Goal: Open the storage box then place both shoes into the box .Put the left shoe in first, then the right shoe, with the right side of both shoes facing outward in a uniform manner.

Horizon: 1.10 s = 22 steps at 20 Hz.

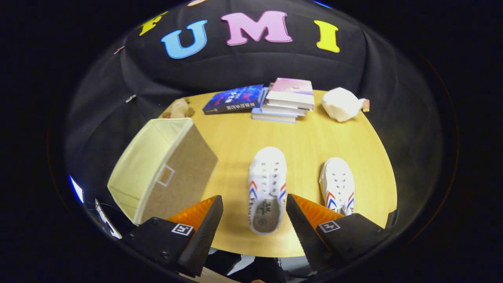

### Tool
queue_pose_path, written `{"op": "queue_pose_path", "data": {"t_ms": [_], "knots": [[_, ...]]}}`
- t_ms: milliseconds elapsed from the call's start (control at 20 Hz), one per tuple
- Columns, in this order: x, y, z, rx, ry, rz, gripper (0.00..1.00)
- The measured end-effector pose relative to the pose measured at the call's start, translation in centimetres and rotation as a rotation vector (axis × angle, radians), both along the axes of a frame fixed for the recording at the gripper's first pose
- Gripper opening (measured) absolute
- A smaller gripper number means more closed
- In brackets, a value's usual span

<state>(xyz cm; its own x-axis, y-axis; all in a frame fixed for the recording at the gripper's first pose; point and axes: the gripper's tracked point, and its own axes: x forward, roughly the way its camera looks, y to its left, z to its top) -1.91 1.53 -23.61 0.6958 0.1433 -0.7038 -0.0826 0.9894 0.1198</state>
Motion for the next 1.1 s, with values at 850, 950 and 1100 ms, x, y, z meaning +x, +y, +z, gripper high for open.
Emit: {"op": "queue_pose_path", "data": {"t_ms": [850,950,1100], "knots": [[4.7,-1.9,-9.8,0.104,0.218,0.065,0.68],[4.6,-1.2,-9.9,0.158,0.233,0.06,0.57],[4.6,-1.1,-10.0,0.221,0.258,0.027,0.35]]}}
